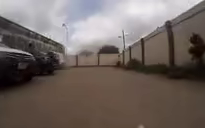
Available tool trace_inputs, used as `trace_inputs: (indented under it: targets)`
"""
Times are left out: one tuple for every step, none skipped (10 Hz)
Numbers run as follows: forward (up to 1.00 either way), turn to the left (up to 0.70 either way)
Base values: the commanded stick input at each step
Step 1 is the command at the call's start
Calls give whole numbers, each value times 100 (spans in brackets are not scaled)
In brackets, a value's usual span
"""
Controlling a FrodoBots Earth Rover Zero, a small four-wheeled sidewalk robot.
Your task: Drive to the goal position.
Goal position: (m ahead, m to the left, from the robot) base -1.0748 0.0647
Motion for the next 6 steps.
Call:
trace_inputs:
  targets:
    - [70, 0]
    - [70, 0]
    - [70, 0]
    - [70, 0]
    - [70, 0]
    - [70, 0]
